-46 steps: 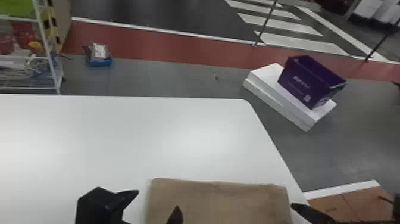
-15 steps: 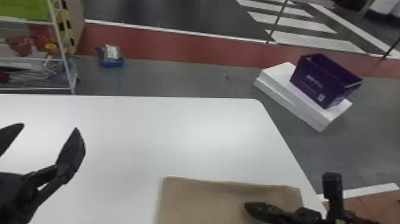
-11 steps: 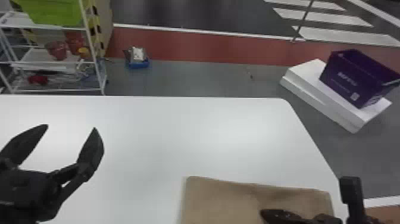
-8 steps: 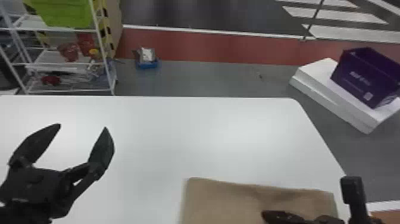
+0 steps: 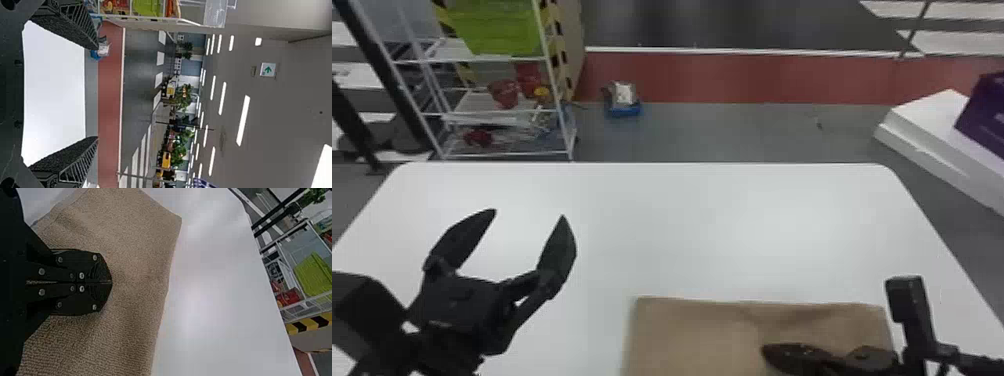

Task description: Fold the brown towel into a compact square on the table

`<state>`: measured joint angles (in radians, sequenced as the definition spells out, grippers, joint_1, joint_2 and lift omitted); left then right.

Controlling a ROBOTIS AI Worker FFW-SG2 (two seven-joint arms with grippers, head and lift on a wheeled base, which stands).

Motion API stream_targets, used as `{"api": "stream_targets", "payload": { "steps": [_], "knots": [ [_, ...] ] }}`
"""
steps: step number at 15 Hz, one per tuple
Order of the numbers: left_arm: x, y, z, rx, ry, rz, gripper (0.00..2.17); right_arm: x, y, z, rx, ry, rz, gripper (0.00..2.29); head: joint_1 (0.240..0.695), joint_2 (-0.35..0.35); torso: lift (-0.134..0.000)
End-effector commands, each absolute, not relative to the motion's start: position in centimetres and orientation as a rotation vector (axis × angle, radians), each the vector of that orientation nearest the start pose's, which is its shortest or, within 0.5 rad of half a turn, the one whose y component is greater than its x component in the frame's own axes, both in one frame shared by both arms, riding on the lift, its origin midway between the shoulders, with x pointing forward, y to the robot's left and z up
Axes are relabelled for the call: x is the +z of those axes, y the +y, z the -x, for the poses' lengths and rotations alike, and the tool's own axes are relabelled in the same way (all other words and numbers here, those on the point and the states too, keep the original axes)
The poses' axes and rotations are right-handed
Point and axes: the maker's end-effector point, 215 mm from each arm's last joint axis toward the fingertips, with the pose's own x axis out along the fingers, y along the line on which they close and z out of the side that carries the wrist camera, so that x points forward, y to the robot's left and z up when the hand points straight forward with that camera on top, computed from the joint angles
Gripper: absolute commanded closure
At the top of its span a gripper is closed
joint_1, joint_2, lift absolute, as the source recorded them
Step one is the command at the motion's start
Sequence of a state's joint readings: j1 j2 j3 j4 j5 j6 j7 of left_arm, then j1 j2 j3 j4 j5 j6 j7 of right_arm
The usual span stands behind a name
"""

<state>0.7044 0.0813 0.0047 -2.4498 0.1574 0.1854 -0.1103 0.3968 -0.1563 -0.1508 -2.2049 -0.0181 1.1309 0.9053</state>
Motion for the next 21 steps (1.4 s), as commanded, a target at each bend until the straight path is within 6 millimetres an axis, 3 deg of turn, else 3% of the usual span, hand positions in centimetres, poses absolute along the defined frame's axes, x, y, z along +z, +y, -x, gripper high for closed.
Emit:
{"api": "stream_targets", "payload": {
  "steps": [1, 8, 11, 15, 16, 17, 18, 19, 20, 21],
  "knots": [
    [-25.2, 19.4, -39.4, -0.185, 0.009, 0.090, 0.08, -45.9, -14.8, -33.4, 0.729, 0.869, -0.256, 2.13, 0.695, 0.019, -0.124],
    [-25.7, 19.7, -39.7, -0.181, 0.018, 0.089, 0.08, -45.4, -9.6, -33.9, 0.786, 0.892, -0.254, 2.13, 0.695, 0.126, -0.124],
    [-25.9, 19.9, -39.8, -0.180, 0.022, 0.084, 0.08, -44.0, -11.0, -34.3, 0.767, 0.856, -0.269, 2.13, 0.695, 0.152, -0.124],
    [-26.3, 19.3, -40.0, -0.190, 0.038, 0.089, 0.08, -41.6, -13.2, -34.9, 0.754, 0.769, -0.307, 2.07, 0.695, 0.128, -0.124],
    [-26.3, 19.1, -40.0, -0.191, 0.040, 0.089, 0.08, -40.4, -14.4, -35.5, 0.746, 0.705, -0.305, 1.84, 0.695, 0.120, -0.124],
    [-26.6, 18.8, -39.9, -0.195, 0.051, 0.093, 0.08, -39.1, -16.2, -36.4, 0.722, 0.621, -0.287, 1.46, 0.695, 0.110, -0.124],
    [-26.9, 18.7, -39.7, -0.195, 0.058, 0.098, 0.08, -37.1, -18.6, -37.7, 0.689, 0.508, -0.261, 0.69, 0.695, 0.081, -0.124],
    [-27.2, 18.7, -39.6, -0.190, 0.064, 0.099, 0.08, -36.4, -20.9, -38.1, 0.654, 0.455, -0.253, 0.14, 0.695, 0.060, -0.124],
    [-27.6, 18.7, -39.3, -0.182, 0.074, 0.101, 0.08, -36.0, -23.6, -38.4, 0.616, 0.416, -0.246, 0.00, 0.695, 0.034, -0.124],
    [-28.1, 18.5, -39.0, -0.170, 0.090, 0.102, 0.08, -35.9, -26.2, -38.3, 0.577, 0.392, -0.246, 0.00, 0.695, 0.004, -0.124]
  ]
}}
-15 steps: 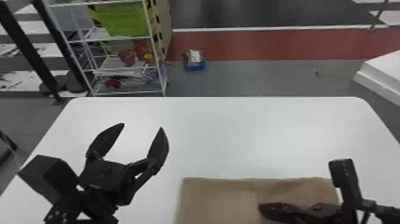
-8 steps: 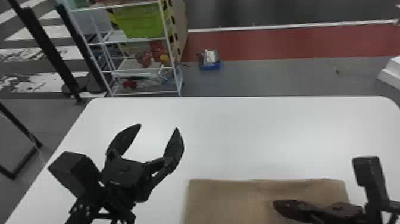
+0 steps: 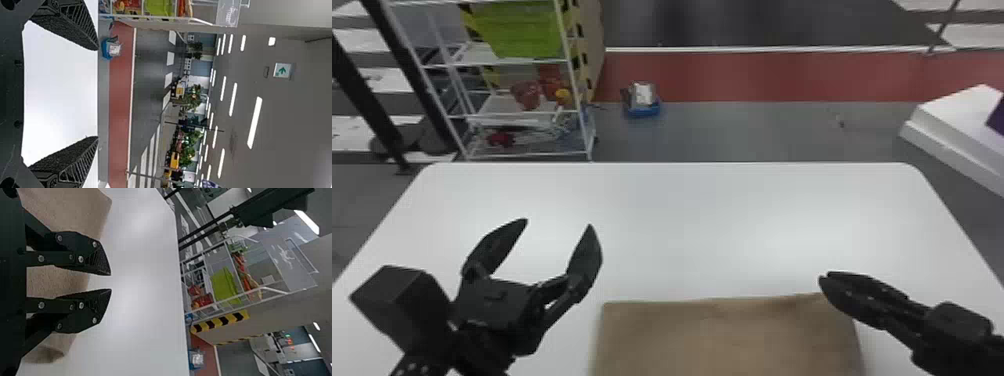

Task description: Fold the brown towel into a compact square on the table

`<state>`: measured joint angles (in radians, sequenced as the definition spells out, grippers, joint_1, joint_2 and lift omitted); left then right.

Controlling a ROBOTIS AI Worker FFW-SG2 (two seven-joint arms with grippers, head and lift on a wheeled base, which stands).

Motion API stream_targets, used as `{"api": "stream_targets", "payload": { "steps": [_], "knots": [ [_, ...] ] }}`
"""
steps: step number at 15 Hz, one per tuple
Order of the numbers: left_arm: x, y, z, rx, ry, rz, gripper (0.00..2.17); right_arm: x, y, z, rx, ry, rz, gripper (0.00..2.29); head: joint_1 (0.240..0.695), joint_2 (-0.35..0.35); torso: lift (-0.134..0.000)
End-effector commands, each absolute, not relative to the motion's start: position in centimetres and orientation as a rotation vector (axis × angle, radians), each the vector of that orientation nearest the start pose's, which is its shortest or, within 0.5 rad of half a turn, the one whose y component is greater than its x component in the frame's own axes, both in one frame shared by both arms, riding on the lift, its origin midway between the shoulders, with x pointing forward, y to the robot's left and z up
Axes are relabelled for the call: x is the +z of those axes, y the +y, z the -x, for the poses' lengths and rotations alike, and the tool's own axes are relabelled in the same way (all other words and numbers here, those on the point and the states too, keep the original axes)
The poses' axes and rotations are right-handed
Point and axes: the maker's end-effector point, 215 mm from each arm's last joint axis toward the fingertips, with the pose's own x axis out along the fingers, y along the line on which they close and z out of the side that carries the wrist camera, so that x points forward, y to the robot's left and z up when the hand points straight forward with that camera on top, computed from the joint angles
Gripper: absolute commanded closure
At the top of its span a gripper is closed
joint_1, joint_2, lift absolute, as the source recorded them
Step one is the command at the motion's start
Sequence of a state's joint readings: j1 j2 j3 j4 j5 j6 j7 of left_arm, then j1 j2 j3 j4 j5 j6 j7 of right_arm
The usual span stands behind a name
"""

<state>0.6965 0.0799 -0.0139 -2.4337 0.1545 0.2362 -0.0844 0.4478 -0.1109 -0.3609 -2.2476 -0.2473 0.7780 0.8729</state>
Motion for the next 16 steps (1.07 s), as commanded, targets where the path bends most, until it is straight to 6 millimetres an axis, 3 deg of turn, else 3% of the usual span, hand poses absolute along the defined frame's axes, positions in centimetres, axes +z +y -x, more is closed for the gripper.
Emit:
{"api": "stream_targets", "payload": {
  "steps": [1, 4, 7, 9, 12, 16],
  "knots": [
    [-28.4, 18.4, -38.7, -0.162, 0.099, 0.097, 0.08, -36.0, -28.3, -38.1, 0.545, 0.386, -0.253, 0.01, 0.695, -0.023, -0.124],
    [-28.7, 18.4, -38.5, -0.160, 0.107, 0.089, 0.08, -36.8, -32.0, -36.3, 0.497, 0.401, -0.306, 0.08, 0.695, -0.146, -0.124],
    [-29.8, 16.7, -37.4, -0.213, 0.151, 0.073, 0.08, -38.9, -32.9, -34.1, 0.486, 0.490, -0.395, 0.13, 0.695, -0.213, -0.124],
    [-30.4, 14.6, -36.5, -0.273, 0.168, 0.075, 0.09, -40.5, -32.8, -33.3, 0.476, 0.586, -0.458, 0.15, 0.695, -0.248, -0.124],
    [-31.5, 11.0, -35.4, -0.341, 0.206, 0.080, 0.09, -40.7, -31.6, -33.2, 0.492, 0.629, -0.501, 0.19, 0.695, -0.297, -0.124],
    [-36.2, 6.7, -32.4, -0.399, 0.384, 0.029, 0.24, -41.1, -31.9, -32.8, 0.472, 0.669, -0.518, 0.19, 0.695, -0.350, -0.124]
  ]
}}
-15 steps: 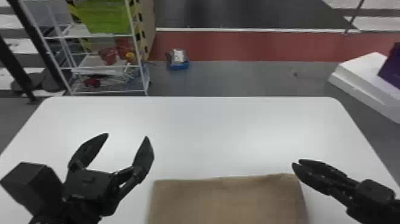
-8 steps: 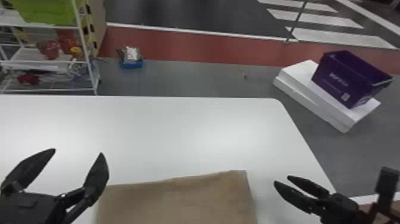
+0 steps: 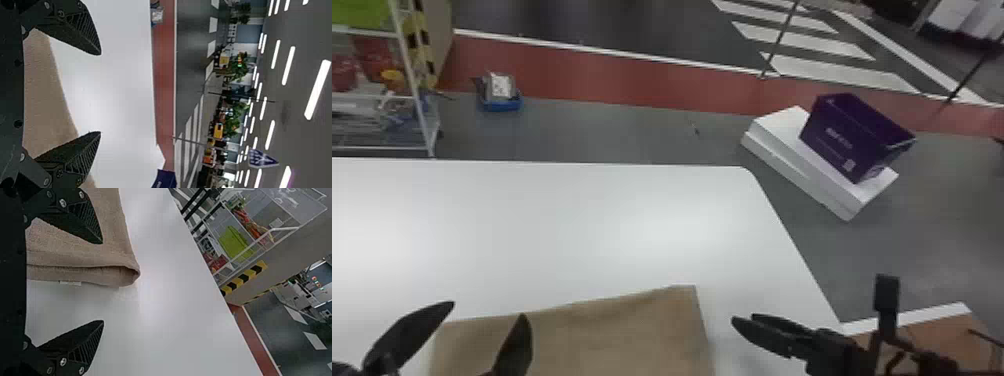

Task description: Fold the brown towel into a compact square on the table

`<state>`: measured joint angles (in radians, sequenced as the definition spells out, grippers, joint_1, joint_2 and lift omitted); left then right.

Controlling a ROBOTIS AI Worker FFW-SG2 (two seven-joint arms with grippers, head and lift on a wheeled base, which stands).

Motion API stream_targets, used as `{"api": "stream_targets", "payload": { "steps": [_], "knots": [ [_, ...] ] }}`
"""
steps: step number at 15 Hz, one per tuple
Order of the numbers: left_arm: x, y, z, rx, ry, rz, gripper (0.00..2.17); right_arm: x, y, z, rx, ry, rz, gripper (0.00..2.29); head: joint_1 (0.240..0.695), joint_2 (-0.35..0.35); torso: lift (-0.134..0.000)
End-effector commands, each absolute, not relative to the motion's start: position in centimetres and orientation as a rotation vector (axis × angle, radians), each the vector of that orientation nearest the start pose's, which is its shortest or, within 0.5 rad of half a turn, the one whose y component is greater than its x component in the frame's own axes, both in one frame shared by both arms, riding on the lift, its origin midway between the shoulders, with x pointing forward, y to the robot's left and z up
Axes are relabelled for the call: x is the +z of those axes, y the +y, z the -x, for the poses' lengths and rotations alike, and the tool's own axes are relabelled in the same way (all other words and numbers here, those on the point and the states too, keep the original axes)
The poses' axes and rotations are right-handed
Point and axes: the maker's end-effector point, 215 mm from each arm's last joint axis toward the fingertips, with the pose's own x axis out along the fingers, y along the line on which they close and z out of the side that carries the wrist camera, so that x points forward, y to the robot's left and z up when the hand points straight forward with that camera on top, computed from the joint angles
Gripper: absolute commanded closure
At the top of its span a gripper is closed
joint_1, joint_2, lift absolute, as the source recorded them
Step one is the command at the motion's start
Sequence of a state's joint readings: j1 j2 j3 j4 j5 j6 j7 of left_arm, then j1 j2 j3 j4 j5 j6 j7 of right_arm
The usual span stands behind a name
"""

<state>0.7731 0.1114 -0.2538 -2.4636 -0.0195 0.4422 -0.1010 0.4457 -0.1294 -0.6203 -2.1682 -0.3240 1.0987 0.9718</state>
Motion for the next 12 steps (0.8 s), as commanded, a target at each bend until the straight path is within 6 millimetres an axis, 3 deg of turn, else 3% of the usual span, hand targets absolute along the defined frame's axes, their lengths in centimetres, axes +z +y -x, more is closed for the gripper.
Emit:
{"api": "stream_targets", "payload": {
  "steps": [1, 6, 8, 10, 12],
  "knots": [
    [-36.9, 6.0, -31.9, -0.410, 0.405, 0.020, 0.32, -41.2, -32.1, -32.6, 0.468, 0.673, -0.524, 0.19, 0.695, -0.350, -0.124],
    [-40.0, 7.2, -31.3, -0.373, 0.496, -0.026, 1.02, -41.2, -31.8, -32.2, 0.476, 0.694, -0.556, 0.19, 0.695, -0.350, -0.124],
    [-40.7, 7.8, -31.0, -0.359, 0.519, -0.042, 1.03, -41.2, -31.3, -32.4, 0.484, 0.698, -0.558, 0.19, 0.695, -0.350, -0.124],
    [-41.6, 8.3, -30.7, -0.325, 0.548, -0.064, 1.52, -41.3, -31.1, -32.5, 0.487, 0.708, -0.560, 0.19, 0.695, -0.350, -0.124],
    [-42.4, 8.4, -30.0, -0.324, 0.584, -0.068, 1.63, -41.4, -31.0, -32.3, 0.486, 0.721, -0.573, 0.18, 0.695, -0.350, -0.124]
  ]
}}
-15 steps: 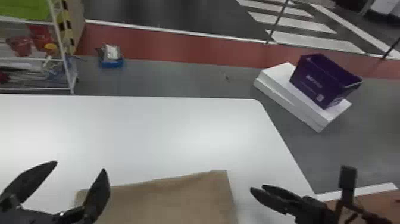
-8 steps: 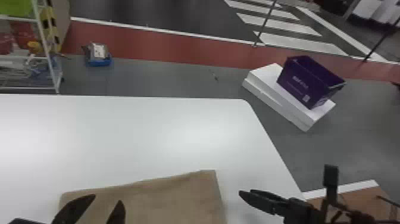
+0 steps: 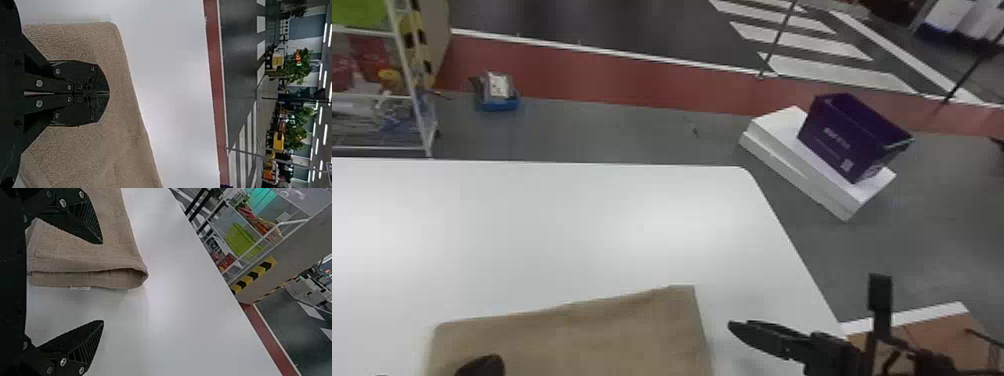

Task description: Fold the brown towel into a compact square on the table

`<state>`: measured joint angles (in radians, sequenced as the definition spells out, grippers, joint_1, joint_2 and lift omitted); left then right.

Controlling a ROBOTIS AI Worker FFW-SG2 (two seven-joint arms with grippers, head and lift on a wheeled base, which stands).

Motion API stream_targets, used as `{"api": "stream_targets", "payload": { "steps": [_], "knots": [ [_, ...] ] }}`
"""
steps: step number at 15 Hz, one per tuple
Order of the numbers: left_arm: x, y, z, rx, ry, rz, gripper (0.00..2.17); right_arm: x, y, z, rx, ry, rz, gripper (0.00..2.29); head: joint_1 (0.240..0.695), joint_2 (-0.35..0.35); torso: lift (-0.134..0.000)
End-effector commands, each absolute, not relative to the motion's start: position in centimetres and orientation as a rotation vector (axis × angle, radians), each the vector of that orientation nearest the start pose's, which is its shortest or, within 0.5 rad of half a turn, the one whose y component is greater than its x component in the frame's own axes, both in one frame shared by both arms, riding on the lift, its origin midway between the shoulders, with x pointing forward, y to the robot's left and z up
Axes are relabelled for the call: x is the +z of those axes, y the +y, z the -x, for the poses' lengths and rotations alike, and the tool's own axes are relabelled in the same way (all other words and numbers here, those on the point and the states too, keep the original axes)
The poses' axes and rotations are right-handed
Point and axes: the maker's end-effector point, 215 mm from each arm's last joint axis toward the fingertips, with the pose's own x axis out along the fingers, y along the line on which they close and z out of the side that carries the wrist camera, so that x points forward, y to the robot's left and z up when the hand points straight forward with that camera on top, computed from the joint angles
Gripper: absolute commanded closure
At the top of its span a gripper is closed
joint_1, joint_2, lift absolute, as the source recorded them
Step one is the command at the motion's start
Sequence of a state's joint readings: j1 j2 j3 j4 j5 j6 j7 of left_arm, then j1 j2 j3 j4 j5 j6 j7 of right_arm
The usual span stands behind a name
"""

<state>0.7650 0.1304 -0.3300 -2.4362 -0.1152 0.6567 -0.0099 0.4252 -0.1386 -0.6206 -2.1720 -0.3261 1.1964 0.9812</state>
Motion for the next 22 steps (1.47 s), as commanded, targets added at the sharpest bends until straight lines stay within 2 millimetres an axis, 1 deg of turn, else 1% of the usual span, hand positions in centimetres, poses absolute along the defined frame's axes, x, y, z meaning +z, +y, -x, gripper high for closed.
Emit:
{"api": "stream_targets", "payload": {
  "steps": [1, 2, 3, 6, 8, 10, 13, 18, 20, 22],
  "knots": [
    [-42.8, 8.4, -29.7, -0.327, 0.600, -0.071, 1.63, -41.5, -31.0, -32.3, 0.484, 0.735, -0.575, 0.18, 0.695, -0.350, -0.124],
    [-42.9, 8.2, -29.5, -0.331, 0.606, -0.068, 1.63, -41.8, -31.0, -31.9, 0.482, 0.762, -0.586, 0.16, 0.695, -0.350, -0.124],
    [-42.9, 7.9, -29.5, -0.337, 0.604, -0.065, 1.63, -41.9, -30.7, -32.0, 0.481, 0.774, -0.592, 0.16, 0.695, -0.350, -0.124],
    [-43.9, 7.5, -29.4, -0.349, 0.632, -0.070, 1.63, -42.0, -30.4, -32.3, 0.480, 0.790, -0.600, 0.15, 0.695, -0.350, -0.124],
    [-44.3, 7.4, -29.6, -0.353, 0.638, -0.073, 1.63, -42.1, -29.8, -32.2, 0.484, 0.810, -0.614, 0.15, 0.695, -0.350, -0.124],
    [-45.3, 7.4, -29.4, -0.356, 0.662, -0.077, 1.63, -42.1, -29.2, -32.4, 0.486, 0.832, -0.634, 0.15, 0.695, -0.350, -0.124],
    [-46.1, 7.5, -29.2, -0.358, 0.677, -0.085, 1.63, -42.8, -27.7, -32.7, 0.492, 0.876, -0.640, 0.15, 0.695, -0.350, -0.124],
    [-46.2, 7.5, -29.2, -0.360, 0.676, -0.088, 1.63, -43.8, -25.7, -32.7, 0.482, 0.969, -0.658, 0.19, 0.695, -0.350, -0.124],
    [-46.2, 7.5, -29.2, -0.362, 0.674, -0.089, 1.63, -43.7, -25.1, -33.3, 0.488, 0.975, -0.645, 0.27, 0.695, -0.343, -0.124],
    [-46.3, 7.5, -29.1, -0.364, 0.676, -0.088, 1.63, -43.8, -25.2, -34.2, 0.473, 0.979, -0.609, 0.28, 0.695, -0.328, -0.124]
  ]
}}
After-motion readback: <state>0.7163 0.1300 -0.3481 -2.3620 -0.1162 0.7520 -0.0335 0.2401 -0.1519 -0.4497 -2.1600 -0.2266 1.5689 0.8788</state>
